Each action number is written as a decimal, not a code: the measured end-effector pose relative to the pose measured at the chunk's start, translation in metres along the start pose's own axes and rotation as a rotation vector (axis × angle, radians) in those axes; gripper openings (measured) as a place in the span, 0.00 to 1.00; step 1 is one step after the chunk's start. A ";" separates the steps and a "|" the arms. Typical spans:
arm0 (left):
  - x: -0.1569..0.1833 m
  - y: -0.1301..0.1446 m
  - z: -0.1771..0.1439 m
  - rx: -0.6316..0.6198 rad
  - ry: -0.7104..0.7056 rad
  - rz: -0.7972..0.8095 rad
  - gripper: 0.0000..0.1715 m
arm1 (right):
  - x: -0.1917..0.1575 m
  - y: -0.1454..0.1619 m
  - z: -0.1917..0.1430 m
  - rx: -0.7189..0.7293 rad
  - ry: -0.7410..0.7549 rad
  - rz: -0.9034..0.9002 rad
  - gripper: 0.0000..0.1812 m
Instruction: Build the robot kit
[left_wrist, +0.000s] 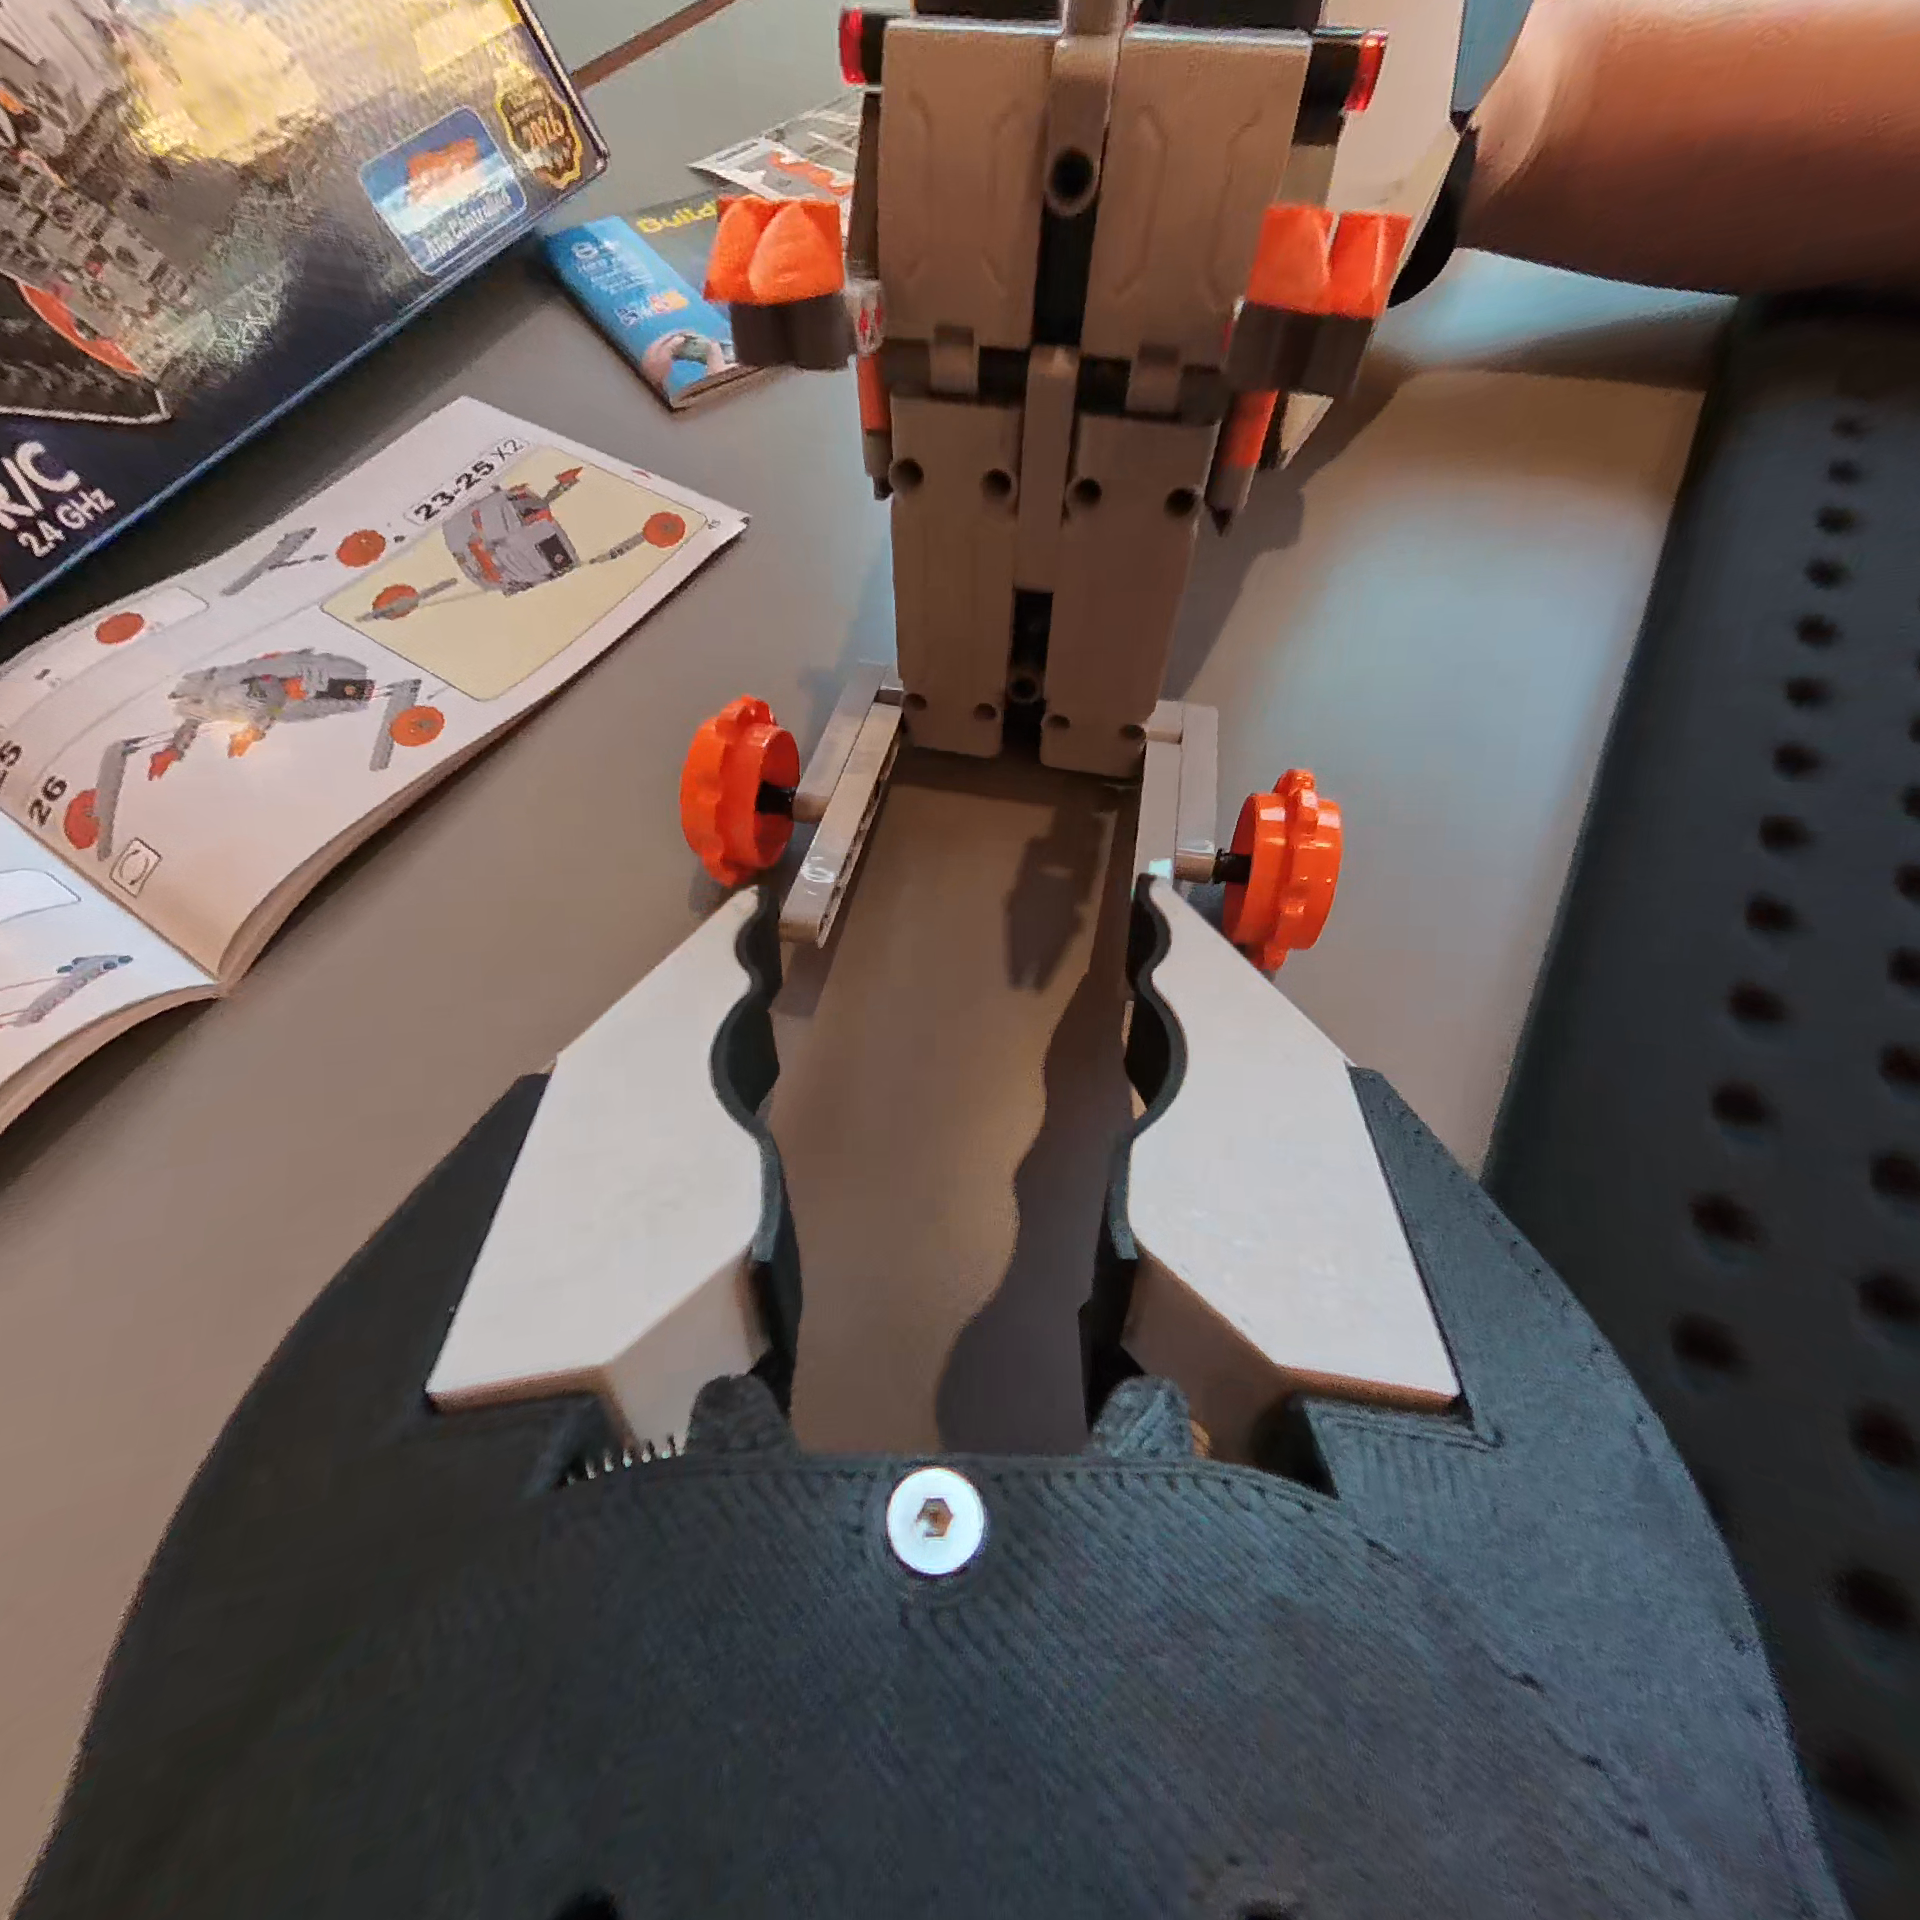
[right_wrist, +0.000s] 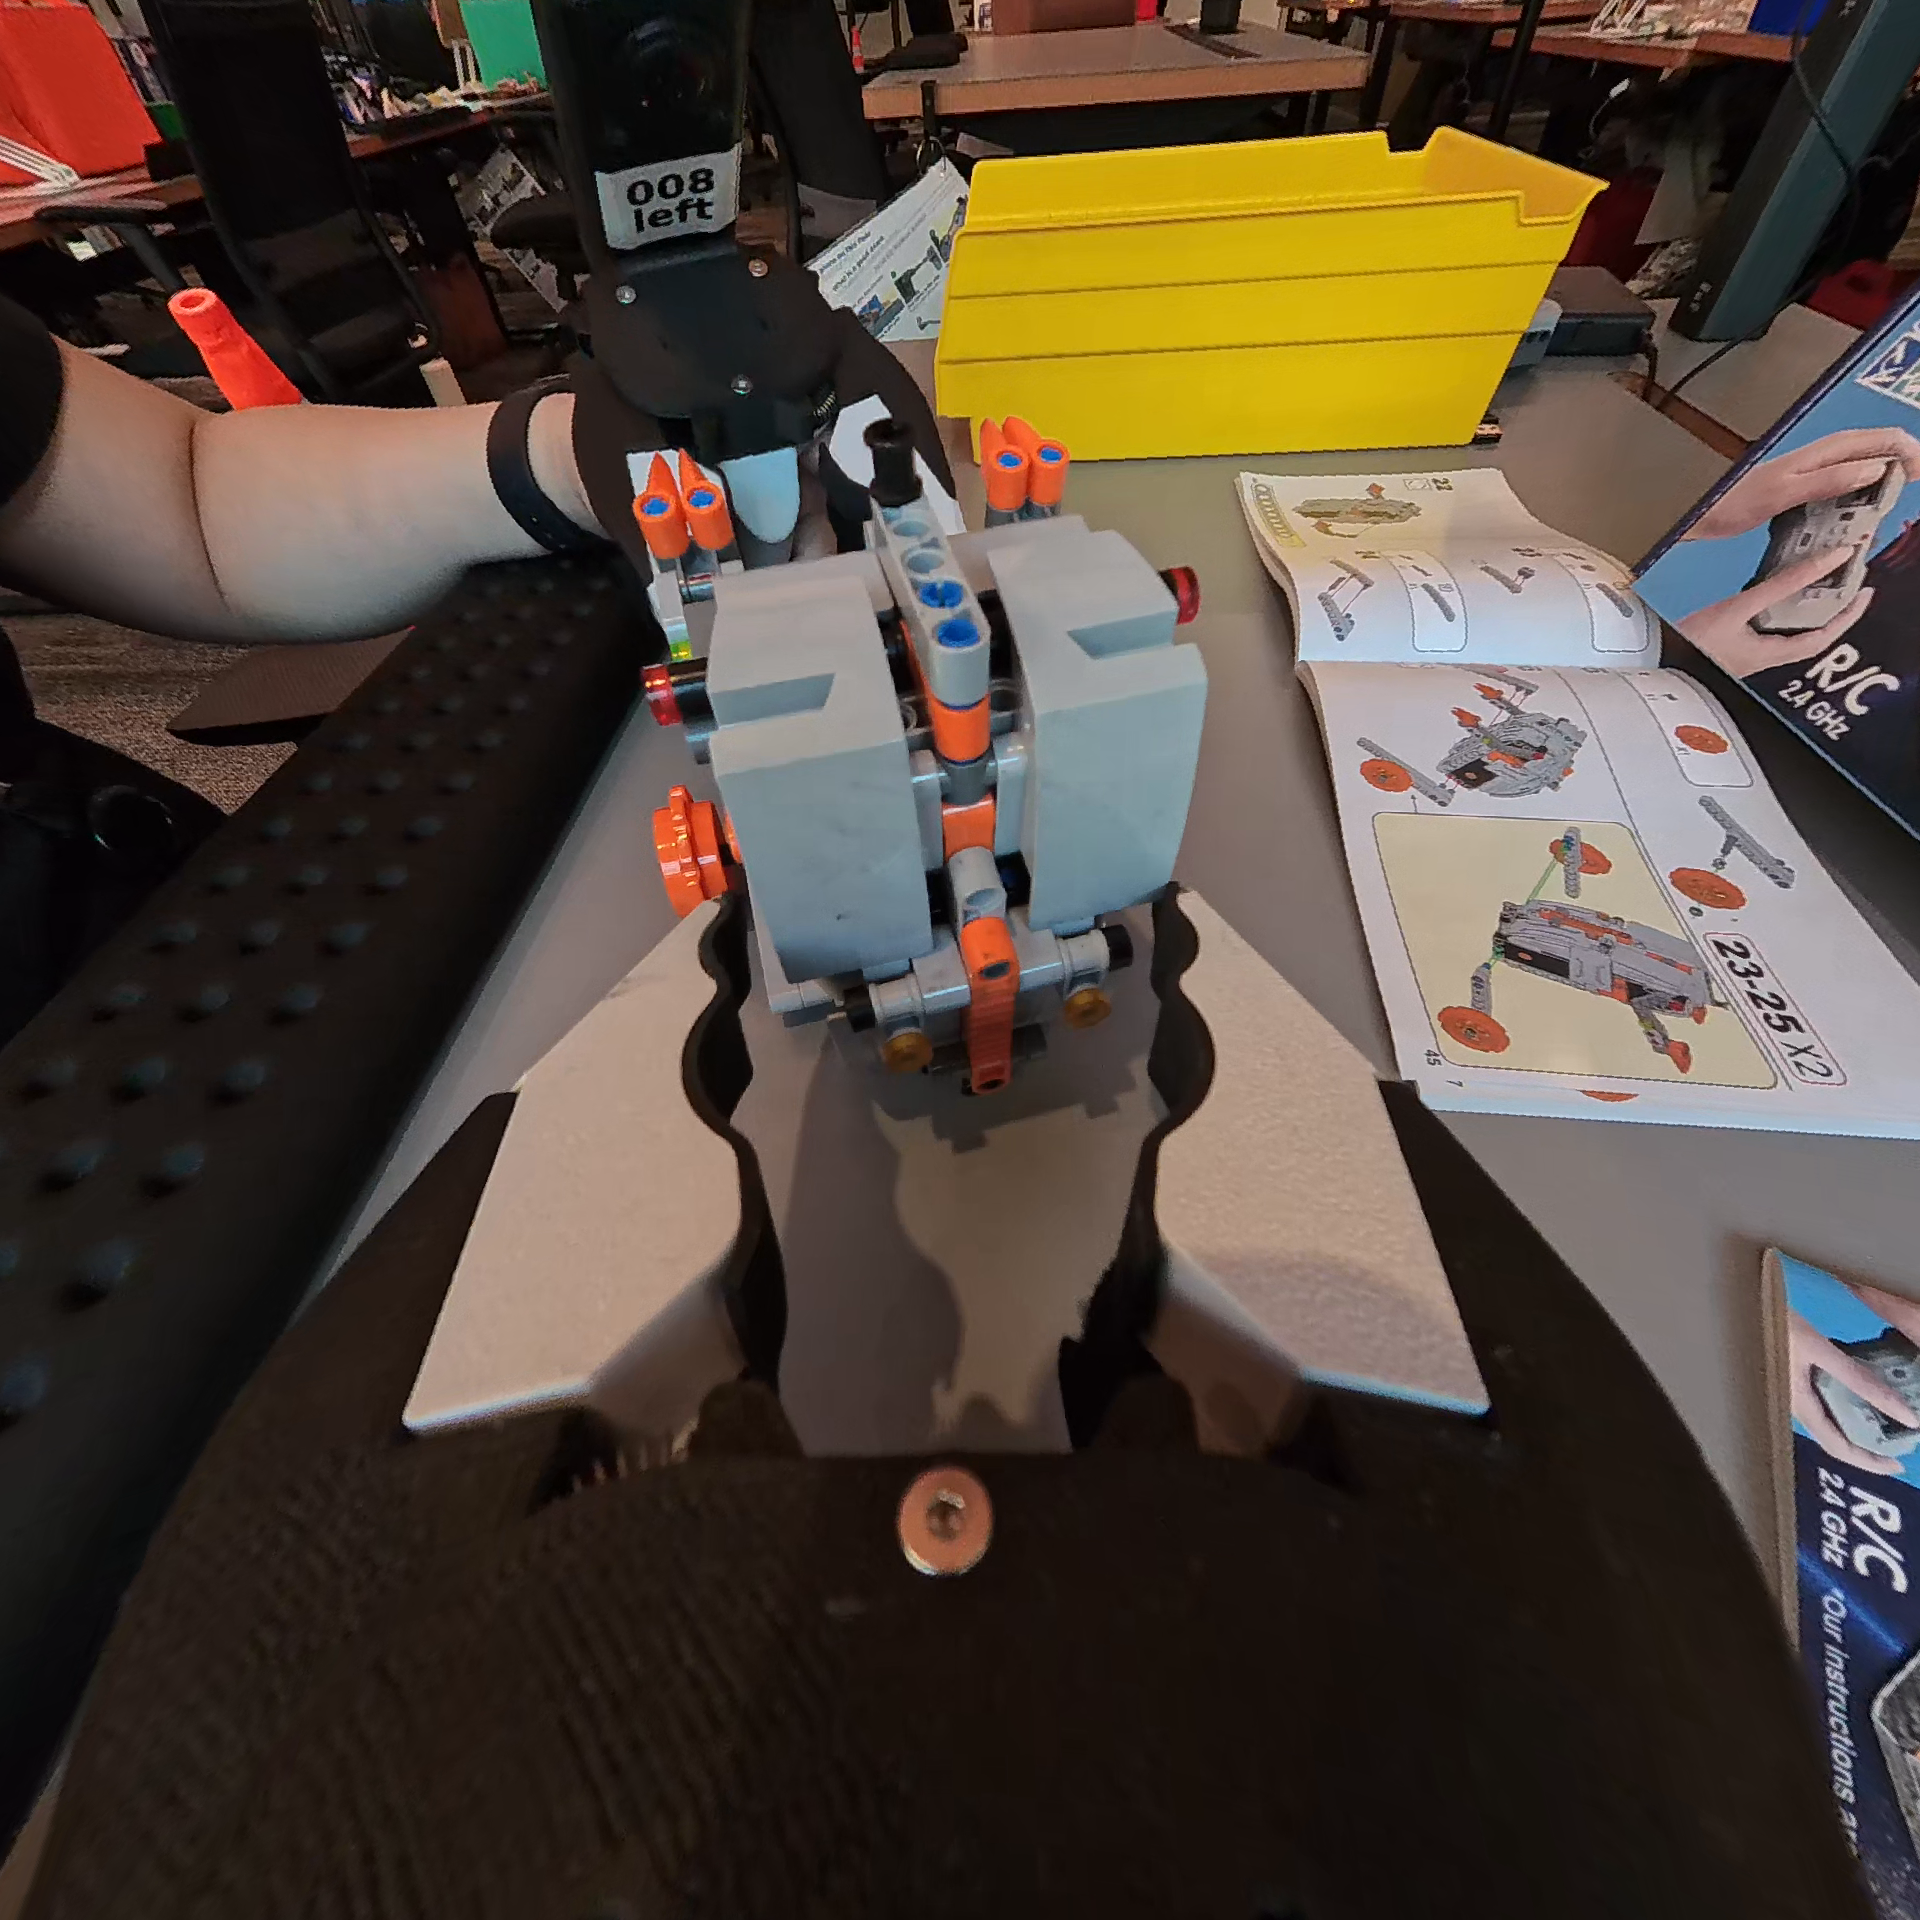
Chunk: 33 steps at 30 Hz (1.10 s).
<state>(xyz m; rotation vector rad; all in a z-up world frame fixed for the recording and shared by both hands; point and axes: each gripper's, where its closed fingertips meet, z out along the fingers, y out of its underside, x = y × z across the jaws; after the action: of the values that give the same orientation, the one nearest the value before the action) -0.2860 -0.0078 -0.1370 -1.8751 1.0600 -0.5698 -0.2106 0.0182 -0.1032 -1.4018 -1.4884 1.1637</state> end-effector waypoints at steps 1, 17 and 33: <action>0.000 0.000 0.000 0.000 0.000 0.000 0.39 | 0.000 0.000 0.000 0.000 0.000 0.000 0.43; -0.004 0.014 0.004 -0.089 -0.072 0.097 0.35 | 0.001 0.001 -0.002 -0.002 -0.002 0.018 0.43; 0.012 -0.003 -0.005 0.018 0.052 0.013 0.41 | 0.001 0.002 -0.002 -0.007 -0.010 0.028 0.42</action>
<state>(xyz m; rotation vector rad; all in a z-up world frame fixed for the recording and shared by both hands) -0.2821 -0.0196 -0.1321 -1.8449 1.0965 -0.6219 -0.2080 0.0192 -0.1049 -1.4276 -1.4852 1.1855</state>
